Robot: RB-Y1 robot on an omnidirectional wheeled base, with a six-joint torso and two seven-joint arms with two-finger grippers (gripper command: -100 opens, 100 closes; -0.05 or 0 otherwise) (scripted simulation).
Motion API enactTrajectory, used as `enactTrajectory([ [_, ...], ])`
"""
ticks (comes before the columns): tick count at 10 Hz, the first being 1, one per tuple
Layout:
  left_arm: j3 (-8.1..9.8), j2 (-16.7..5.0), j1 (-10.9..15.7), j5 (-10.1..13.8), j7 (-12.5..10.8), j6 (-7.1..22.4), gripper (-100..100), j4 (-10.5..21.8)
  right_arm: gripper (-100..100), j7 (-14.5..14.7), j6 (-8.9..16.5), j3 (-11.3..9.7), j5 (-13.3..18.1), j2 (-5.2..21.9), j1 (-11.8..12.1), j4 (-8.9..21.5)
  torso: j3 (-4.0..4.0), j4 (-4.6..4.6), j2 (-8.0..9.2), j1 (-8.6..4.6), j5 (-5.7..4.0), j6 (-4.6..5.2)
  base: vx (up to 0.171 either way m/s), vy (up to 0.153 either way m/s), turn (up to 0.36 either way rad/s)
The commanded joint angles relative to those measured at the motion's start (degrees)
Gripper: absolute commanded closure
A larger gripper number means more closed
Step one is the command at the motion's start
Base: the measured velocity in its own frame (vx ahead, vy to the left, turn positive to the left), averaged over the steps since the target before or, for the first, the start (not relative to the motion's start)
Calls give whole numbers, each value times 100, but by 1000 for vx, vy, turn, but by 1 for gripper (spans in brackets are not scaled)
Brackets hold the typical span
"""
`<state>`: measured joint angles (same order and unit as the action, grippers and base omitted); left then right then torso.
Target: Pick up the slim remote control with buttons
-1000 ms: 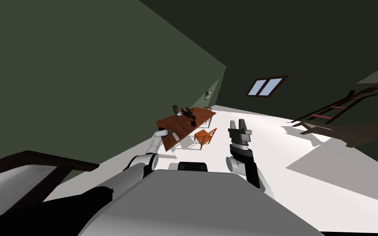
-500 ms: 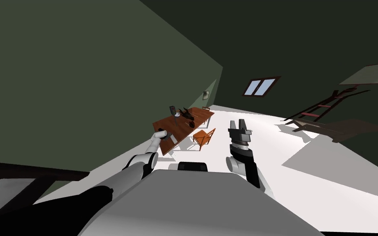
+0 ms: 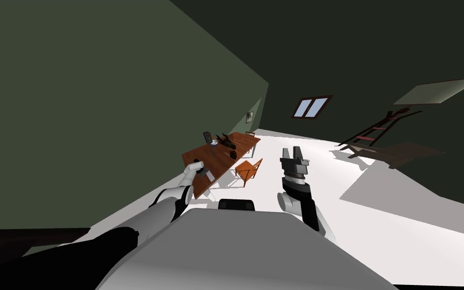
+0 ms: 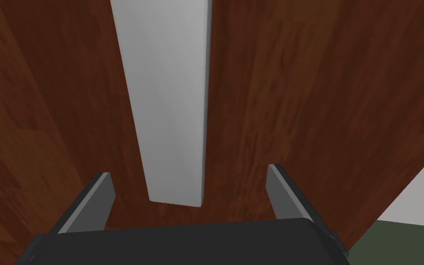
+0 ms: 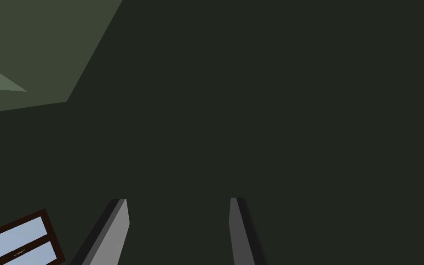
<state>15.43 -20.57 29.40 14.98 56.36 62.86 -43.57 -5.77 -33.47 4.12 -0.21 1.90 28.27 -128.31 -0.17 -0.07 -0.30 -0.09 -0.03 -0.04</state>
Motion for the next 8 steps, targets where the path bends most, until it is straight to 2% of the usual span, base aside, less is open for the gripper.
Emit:
enactTrajectory([
  [1, 25, -27, -17, -5, 44, 259, -100, 7, 0, 0, 0, 0, 0, 0, 0, 0, 0, 0, 0, 0, 0, 0, 75, -4, -58],
  [5, 120, -112, 16, -51, 240, 793, -100, 426, 0, 0, 0, 0, 0, 0, 0, 0, 5, 2, 8, 1, 0, -1, 76, -5, -93],
  [6, 120, -112, 16, -51, 240, 793, -100, 426, 0, 0, 0, 0, 0, 0, 0, 0, 2, 1, 4, 2, 1, -2, 69, 4, -33],
  [7, 153, -136, 18, -72, 306, 977, -100, 571, 0, 0, 0, 0, 0, 0, 0, 0, 3, 1, 7, 2, 0, -3, 76, -4, -93],
  [8, 153, -136, 18, -72, 306, 977, -100, 571, 0, 0, 0, 0, 0, 0, 0, 0, 3, 1, 5, 0, 0, -1, 64, 3, -58],
])
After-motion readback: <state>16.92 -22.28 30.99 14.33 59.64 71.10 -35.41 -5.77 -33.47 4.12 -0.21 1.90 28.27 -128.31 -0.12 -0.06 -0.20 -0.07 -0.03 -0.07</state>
